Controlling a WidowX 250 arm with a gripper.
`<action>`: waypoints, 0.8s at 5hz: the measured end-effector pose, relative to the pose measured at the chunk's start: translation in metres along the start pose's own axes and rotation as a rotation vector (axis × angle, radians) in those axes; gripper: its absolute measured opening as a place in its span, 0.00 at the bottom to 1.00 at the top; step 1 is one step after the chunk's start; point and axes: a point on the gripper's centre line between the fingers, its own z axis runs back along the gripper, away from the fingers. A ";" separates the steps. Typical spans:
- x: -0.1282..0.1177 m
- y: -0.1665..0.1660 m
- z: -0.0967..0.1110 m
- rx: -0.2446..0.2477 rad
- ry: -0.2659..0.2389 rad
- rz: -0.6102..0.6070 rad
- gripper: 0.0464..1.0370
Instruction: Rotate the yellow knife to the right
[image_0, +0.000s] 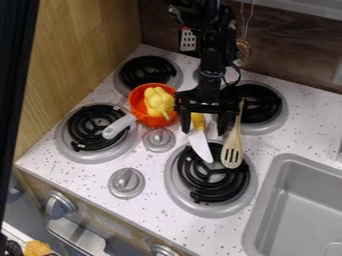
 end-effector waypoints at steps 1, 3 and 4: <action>0.000 -0.007 0.022 -0.008 -0.051 0.015 0.96; -0.002 -0.012 0.053 -0.030 -0.096 0.146 0.96; -0.010 -0.019 0.059 -0.047 -0.149 0.158 0.96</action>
